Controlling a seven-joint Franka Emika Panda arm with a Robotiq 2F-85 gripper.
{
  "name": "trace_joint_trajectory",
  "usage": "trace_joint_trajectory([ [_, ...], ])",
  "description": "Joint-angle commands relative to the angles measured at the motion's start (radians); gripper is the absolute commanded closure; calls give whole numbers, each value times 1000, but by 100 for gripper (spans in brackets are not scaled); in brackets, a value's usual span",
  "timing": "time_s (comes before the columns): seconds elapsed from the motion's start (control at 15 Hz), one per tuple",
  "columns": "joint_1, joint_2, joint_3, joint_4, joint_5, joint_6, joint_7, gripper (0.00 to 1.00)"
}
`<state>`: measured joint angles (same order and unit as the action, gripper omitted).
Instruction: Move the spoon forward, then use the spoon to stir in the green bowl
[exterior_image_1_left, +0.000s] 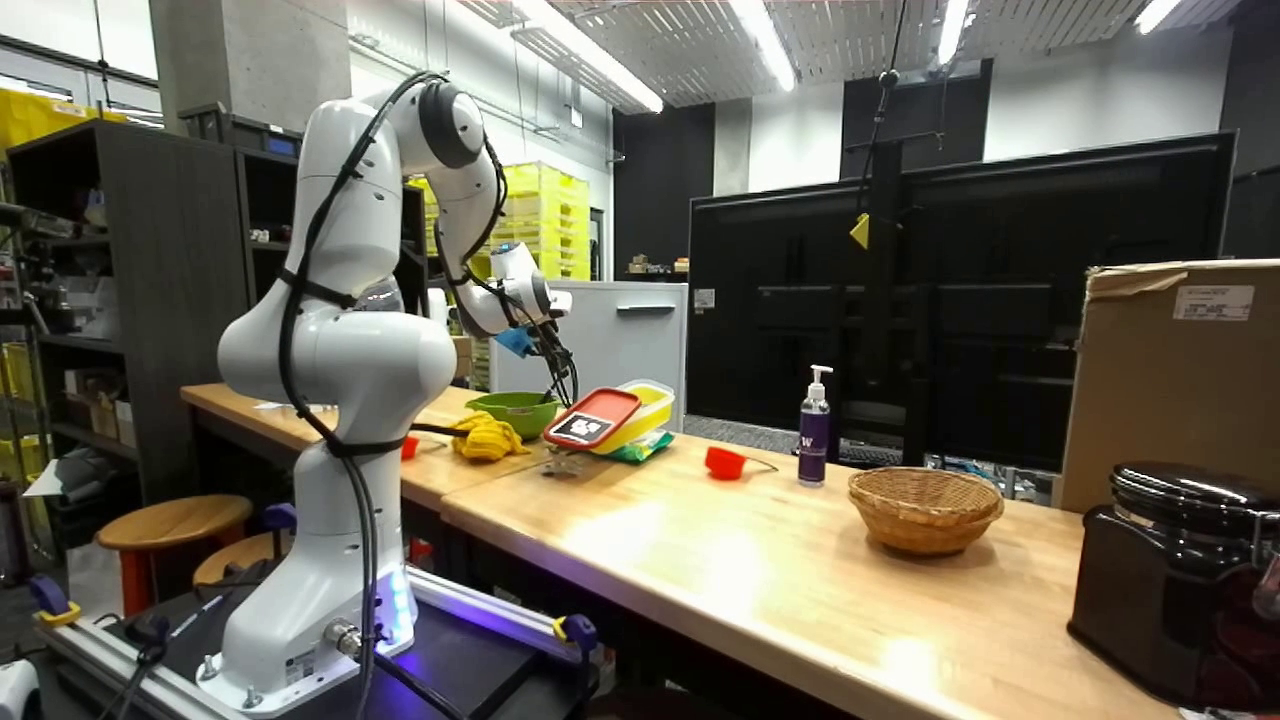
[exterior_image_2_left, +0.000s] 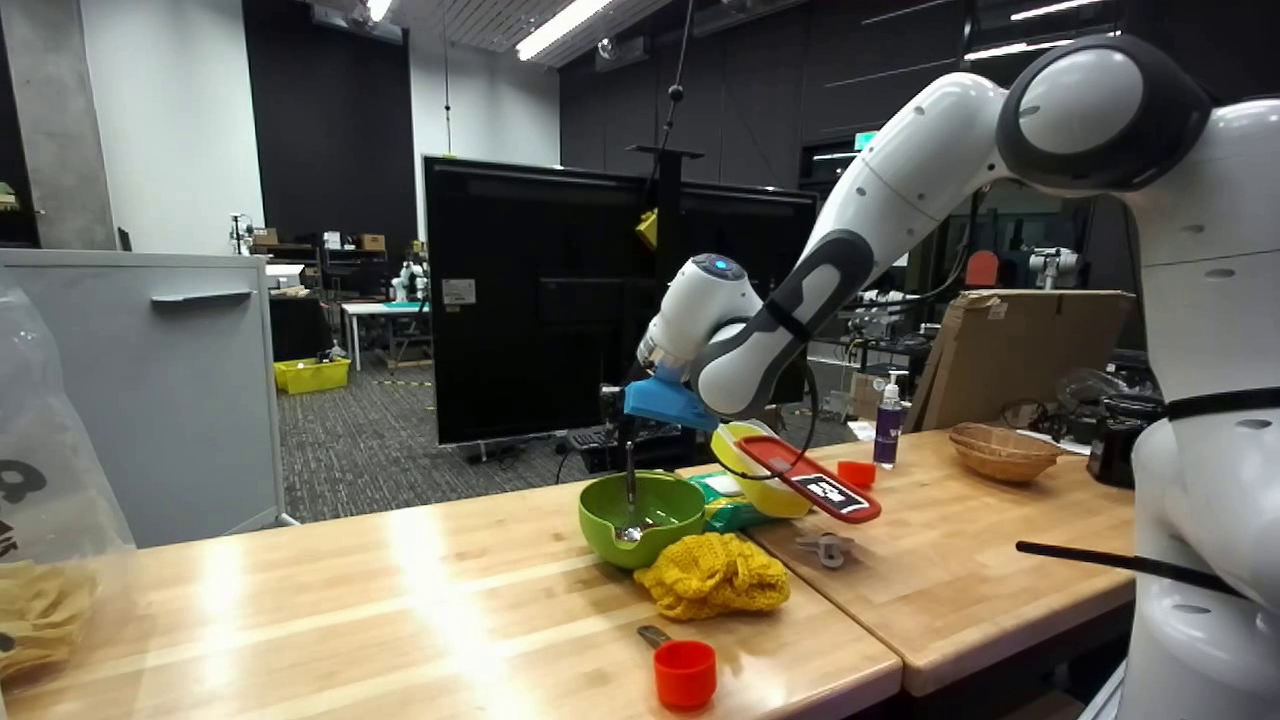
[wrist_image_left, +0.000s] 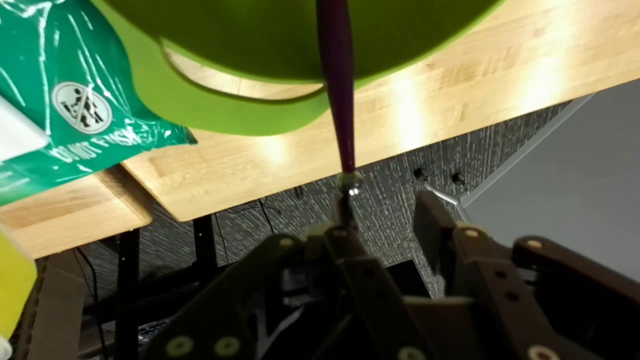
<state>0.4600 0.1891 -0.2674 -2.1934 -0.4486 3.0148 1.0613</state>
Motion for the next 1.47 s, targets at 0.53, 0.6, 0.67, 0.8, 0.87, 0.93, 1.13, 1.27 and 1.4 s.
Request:
trace_joint_trajectory([
  [0.53,-435,-57,462,174,660,-628,-837,0],
  [0.6,-420,-50,413,216,672,-711,-887,0],
  [0.67,-432,-37,395,264,662,-794,-913,0],
  [0.8,-452,-4,356,375,644,-957,-967,0],
  [0.87,-461,15,339,436,638,-1037,-990,0],
  [0.93,-469,32,325,496,633,-1117,-1005,0],
  [1.13,-489,90,292,665,628,-1351,-1032,0],
  [1.27,-503,126,273,757,629,-1489,-1035,0],
  [1.4,-518,153,259,824,637,-1589,-1034,0],
])
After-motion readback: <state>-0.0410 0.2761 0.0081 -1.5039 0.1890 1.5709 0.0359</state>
